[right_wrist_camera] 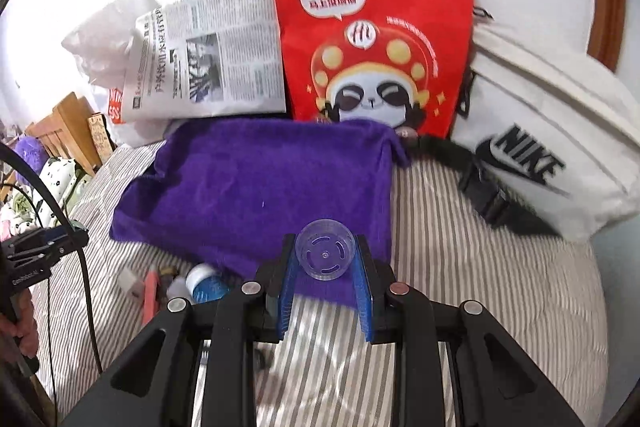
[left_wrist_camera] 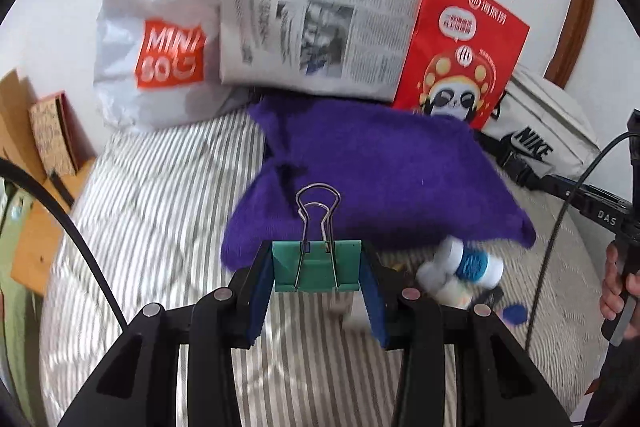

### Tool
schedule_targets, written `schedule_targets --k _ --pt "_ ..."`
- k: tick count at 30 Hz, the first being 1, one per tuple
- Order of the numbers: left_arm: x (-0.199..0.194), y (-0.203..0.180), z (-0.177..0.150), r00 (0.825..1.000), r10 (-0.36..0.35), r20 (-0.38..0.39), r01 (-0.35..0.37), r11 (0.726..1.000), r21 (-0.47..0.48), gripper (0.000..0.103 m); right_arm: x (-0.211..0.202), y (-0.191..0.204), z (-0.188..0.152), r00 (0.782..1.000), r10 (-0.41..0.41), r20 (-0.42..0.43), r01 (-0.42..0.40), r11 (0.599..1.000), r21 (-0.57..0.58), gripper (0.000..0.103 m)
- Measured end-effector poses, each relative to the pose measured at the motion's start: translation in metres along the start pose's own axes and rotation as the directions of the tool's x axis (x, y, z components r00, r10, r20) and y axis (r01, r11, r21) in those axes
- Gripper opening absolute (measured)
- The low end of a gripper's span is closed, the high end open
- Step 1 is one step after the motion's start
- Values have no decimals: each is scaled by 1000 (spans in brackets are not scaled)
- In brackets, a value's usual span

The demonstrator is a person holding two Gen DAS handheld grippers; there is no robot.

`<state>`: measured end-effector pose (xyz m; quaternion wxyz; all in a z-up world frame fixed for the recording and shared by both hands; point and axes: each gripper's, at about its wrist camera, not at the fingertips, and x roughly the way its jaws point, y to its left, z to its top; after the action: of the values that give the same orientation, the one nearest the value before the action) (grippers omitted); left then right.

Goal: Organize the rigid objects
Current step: 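Lift and carry the clip and the cup over the purple towel with both tools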

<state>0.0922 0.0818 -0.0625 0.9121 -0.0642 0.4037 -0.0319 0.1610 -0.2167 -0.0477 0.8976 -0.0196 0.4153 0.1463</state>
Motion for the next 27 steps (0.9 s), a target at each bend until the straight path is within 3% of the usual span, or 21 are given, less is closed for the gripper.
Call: schedule_targets --k 17,22,27 --pt "66 -21 116 999 -44 31 42 997 69 39 54 -6 114 998 -21 60 20 1000 17 27" --pt "86 -26 132 996 -81 35 79 995 53 39 75 -10 118 998 -16 54 15 1000 26 27" --pt "109 -24 127 993 -115 7 115 993 10 39 100 -10 108 1000 -25 5 25 1000 2 27"
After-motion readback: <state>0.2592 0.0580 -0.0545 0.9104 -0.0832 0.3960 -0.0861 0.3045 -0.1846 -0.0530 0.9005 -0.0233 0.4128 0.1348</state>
